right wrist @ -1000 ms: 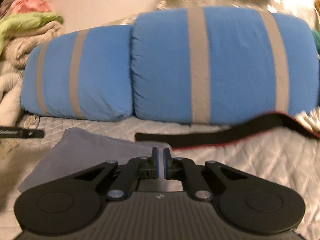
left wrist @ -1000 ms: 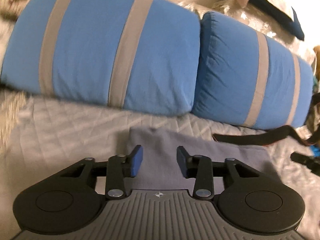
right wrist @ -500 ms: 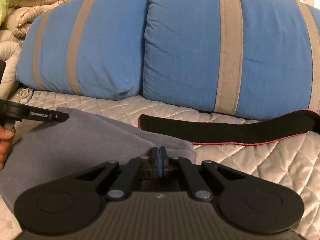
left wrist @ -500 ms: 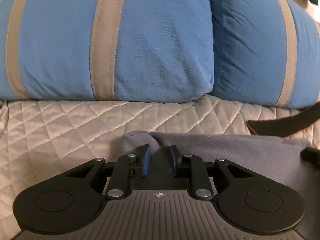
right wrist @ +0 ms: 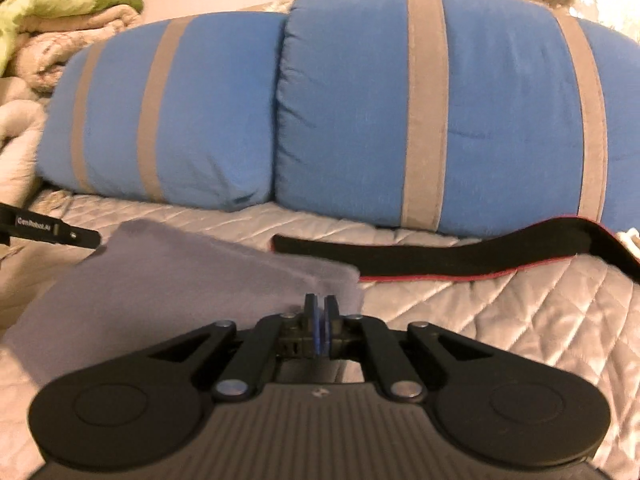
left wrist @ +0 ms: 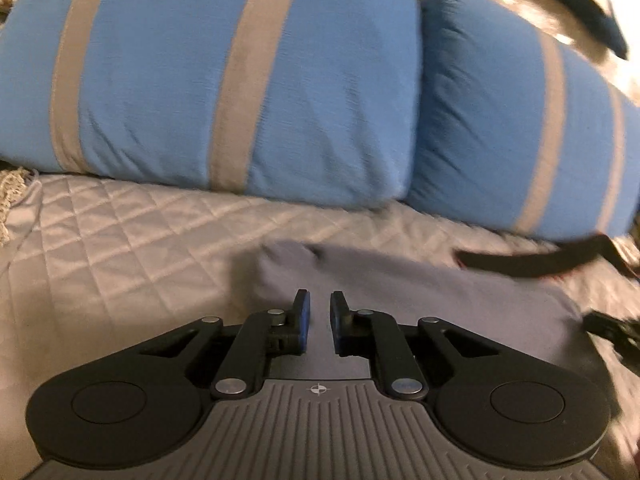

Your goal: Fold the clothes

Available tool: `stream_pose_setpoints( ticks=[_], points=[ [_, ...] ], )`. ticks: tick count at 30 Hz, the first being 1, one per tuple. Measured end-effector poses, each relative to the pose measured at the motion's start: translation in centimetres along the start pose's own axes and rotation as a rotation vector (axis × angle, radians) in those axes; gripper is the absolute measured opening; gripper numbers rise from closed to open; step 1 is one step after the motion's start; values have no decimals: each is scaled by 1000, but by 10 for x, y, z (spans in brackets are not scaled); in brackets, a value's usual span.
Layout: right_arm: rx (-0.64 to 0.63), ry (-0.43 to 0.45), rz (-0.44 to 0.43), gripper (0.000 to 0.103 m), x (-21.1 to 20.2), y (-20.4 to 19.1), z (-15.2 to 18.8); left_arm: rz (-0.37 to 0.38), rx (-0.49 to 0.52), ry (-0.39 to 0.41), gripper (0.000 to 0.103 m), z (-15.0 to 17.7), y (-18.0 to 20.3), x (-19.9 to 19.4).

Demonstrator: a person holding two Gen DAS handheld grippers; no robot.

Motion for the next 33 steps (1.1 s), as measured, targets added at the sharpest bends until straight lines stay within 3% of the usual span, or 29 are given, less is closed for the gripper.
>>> stream_pose_setpoints(
  ticks=[7, 10, 14, 20, 33],
  points=[
    [-70, -58, 4, 4, -17, -9, 24, -4, 18, -85, 11, 33, 5, -2],
    [-84, -50, 21, 4, -24, -9, 28, -10, 10, -81, 10, 36, 6, -12],
    [-86, -43, -56, 5, -51, -16, 36, -5, 0, -65, 11, 49, 9, -37],
    [-81, -109, -35, 5, -65, -21, 64, -18, -18, -93, 11, 79, 8, -63],
    [-29, -27, -44, 7, -121, -45, 91, -17, -13, -41, 10, 132, 29, -117]
  ],
)
Point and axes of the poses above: each gripper's, at about its wrist camera, not at the fingertips, and x roughly the way its jaws point, y to its right, z to its underside, the point moved 5 cm from there along x, roughly the way its jaws point, and after that the axes turned 2 degrees about -y, right-handed, at the moved point
